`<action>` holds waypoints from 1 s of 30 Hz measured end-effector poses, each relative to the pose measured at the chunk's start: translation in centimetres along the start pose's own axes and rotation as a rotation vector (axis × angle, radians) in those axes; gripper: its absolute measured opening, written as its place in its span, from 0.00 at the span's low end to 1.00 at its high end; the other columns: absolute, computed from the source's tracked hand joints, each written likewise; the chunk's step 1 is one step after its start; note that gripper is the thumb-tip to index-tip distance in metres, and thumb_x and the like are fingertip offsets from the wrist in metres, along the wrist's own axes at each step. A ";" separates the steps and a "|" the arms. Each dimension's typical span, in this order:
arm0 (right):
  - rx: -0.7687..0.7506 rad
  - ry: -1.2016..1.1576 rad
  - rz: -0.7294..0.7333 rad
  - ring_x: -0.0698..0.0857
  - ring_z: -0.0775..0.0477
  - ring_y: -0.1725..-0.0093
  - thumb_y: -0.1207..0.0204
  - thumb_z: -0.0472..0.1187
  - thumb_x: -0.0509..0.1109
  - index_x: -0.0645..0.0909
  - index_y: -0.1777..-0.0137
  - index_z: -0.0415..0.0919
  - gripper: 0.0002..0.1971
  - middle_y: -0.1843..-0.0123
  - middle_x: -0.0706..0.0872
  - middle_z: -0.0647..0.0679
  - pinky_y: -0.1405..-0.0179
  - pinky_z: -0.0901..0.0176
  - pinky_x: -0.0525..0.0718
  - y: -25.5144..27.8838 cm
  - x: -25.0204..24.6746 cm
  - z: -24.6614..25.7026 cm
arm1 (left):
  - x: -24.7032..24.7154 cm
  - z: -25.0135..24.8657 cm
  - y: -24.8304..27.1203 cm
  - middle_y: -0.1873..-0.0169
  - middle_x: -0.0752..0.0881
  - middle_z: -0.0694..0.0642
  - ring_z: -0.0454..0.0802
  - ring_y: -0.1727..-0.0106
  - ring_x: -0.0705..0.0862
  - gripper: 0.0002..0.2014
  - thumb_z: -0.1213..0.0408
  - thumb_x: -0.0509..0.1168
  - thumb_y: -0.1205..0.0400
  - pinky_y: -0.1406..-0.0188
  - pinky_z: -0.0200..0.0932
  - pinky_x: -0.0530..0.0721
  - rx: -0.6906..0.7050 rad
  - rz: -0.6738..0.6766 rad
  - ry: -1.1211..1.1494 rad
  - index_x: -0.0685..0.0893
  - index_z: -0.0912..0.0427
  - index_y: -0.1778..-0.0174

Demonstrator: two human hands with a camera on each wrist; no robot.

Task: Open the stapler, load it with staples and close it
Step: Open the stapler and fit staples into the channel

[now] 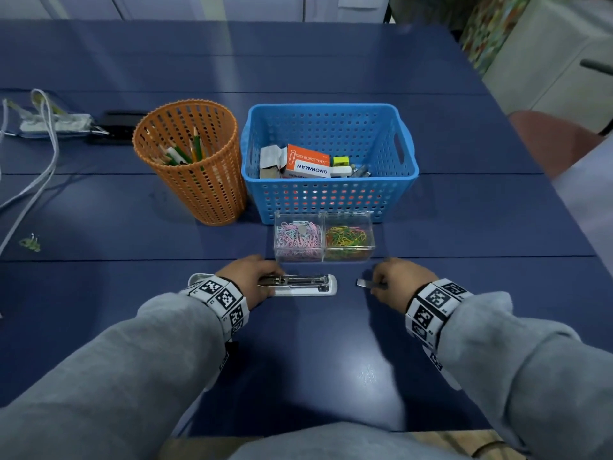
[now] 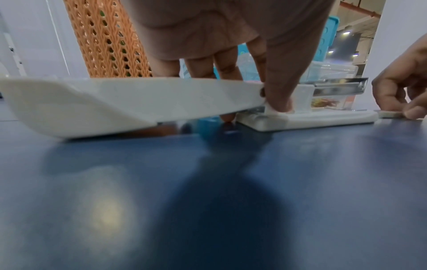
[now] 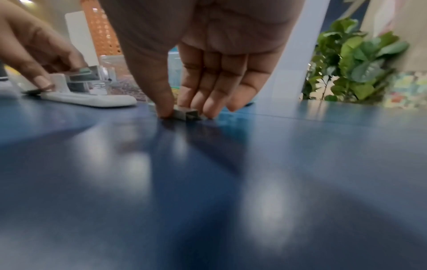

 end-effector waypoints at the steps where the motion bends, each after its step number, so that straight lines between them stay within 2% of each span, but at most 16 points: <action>1: 0.011 -0.035 -0.001 0.84 0.40 0.50 0.28 0.46 0.67 0.84 0.54 0.43 0.09 0.48 0.86 0.44 0.50 0.50 0.84 0.2 -0.2 -0.1 | 0.0 0.0 0.0 0.43 0.80 0.58 0.57 0.40 0.79 0.18 0.60 0.69 0.26 0.36 0.47 0.75 0.001 0.005 0.003 0.80 0.48 0.39; 3: 0.021 -0.161 -0.037 0.85 0.43 0.54 0.31 0.46 0.70 0.83 0.58 0.45 0.06 0.57 0.86 0.47 0.53 0.52 0.85 0.7 -0.8 0.1 | 0.0 -0.1 0.0 0.43 0.80 0.58 0.57 0.41 0.80 0.18 0.61 0.70 0.26 0.37 0.47 0.76 0.001 0.012 0.005 0.80 0.49 0.39; 5: -0.062 -0.268 -0.098 0.85 0.45 0.57 0.32 0.45 0.71 0.83 0.59 0.46 0.05 0.62 0.84 0.51 0.54 0.54 0.85 1.1 -1.5 1.6 | -0.1 -0.1 0.0 0.44 0.80 0.58 0.57 0.41 0.80 0.18 0.61 0.70 0.26 0.37 0.48 0.77 0.002 0.005 0.005 0.80 0.49 0.40; 7: -0.212 -0.260 -0.133 0.84 0.46 0.56 0.30 0.44 0.70 0.84 0.55 0.44 0.07 0.60 0.83 0.50 0.52 0.54 0.84 1.3 -2.0 4.2 | -0.1 0.0 0.0 0.44 0.81 0.57 0.57 0.42 0.80 0.18 0.61 0.70 0.26 0.37 0.50 0.77 -0.001 -0.004 0.008 0.80 0.48 0.40; 9: -0.343 -0.190 -0.149 0.83 0.44 0.52 0.28 0.42 0.67 0.84 0.49 0.41 0.10 0.55 0.85 0.46 0.49 0.53 0.82 1.1 -2.0 6.5 | -0.1 0.0 0.1 0.44 0.81 0.57 0.57 0.41 0.80 0.18 0.61 0.70 0.26 0.37 0.50 0.78 -0.001 -0.010 0.010 0.80 0.48 0.40; 11: -0.421 -0.124 -0.152 0.82 0.41 0.49 0.28 0.41 0.64 0.84 0.48 0.39 0.12 0.49 0.85 0.42 0.48 0.52 0.82 0.5 -1.7 7.9 | 0.0 0.0 0.1 0.44 0.81 0.57 0.56 0.41 0.80 0.18 0.61 0.69 0.26 0.37 0.50 0.78 0.006 -0.012 0.010 0.80 0.47 0.40; 17: -0.422 0.025 -0.107 0.81 0.38 0.45 0.26 0.42 0.61 0.84 0.45 0.40 0.14 0.47 0.84 0.40 0.48 0.50 0.82 -0.7 -1.2 9.0 | 0.1 0.0 0.4 0.44 0.81 0.57 0.57 0.41 0.80 0.18 0.62 0.69 0.26 0.37 0.50 0.79 0.015 -0.031 0.024 0.80 0.48 0.40; 30: -0.421 0.093 -0.085 0.81 0.39 0.47 0.26 0.42 0.59 0.84 0.49 0.40 0.14 0.50 0.83 0.42 0.51 0.49 0.83 -0.6 -0.8 9.4 | 0.1 0.1 0.4 0.44 0.81 0.55 0.57 0.41 0.80 0.16 0.61 0.68 0.26 0.38 0.58 0.80 0.027 -0.035 0.002 0.79 0.44 0.42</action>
Point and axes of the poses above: each hand's wrist, its own y-axis away from the middle knuckle, its own x-axis out of the palm, z = x × y, the point moved 3 cm from there along -y, towards the middle knuckle
